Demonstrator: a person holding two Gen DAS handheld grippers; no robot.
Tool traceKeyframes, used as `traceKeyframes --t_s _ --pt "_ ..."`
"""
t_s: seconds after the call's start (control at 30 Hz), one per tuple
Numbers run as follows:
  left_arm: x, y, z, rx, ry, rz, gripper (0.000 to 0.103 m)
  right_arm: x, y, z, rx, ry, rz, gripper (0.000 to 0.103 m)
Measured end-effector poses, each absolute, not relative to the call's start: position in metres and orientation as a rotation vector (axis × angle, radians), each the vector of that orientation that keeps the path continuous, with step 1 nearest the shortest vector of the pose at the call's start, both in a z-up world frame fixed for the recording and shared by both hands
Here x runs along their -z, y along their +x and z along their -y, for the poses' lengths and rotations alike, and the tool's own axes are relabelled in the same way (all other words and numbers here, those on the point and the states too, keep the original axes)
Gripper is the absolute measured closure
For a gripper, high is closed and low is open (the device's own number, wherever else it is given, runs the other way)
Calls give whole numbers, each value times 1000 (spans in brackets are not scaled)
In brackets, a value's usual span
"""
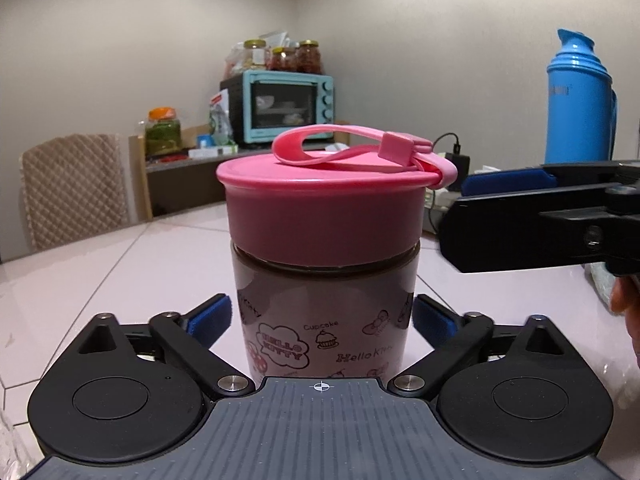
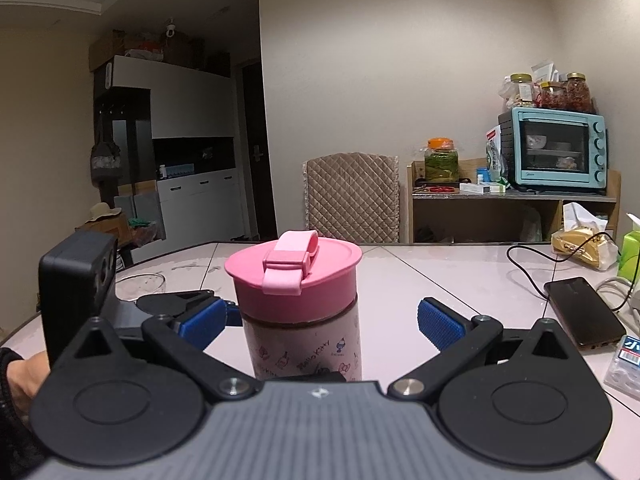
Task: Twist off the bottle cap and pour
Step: 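Close the left gripper on the bottle body while the right gripper reaches the pink cap, then close the right gripper on the pink cap, twist it, then open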
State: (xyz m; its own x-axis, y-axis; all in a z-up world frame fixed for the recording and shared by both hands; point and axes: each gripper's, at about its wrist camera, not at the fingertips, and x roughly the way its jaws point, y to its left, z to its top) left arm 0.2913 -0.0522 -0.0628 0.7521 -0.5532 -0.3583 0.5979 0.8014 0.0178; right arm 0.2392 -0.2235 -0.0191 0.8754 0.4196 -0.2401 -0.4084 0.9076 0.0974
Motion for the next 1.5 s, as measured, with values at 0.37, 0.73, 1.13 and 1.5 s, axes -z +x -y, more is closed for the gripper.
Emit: traceKeyframes --t_s 0.37,0.73,1.13,1.5 --pt "64 292 53 642 131 -354 13 20 256 212 -457 16 -272 0" --pt "66 290 54 643 129 -352 13 17 273 199 -464 -11 -291 0" --pt "67 289 55 644 128 -353 13 16 281 192 -466 -5 -293 1" --pt "68 289 55 644 129 -354 13 15 283 187 -454 -22 -301 16"
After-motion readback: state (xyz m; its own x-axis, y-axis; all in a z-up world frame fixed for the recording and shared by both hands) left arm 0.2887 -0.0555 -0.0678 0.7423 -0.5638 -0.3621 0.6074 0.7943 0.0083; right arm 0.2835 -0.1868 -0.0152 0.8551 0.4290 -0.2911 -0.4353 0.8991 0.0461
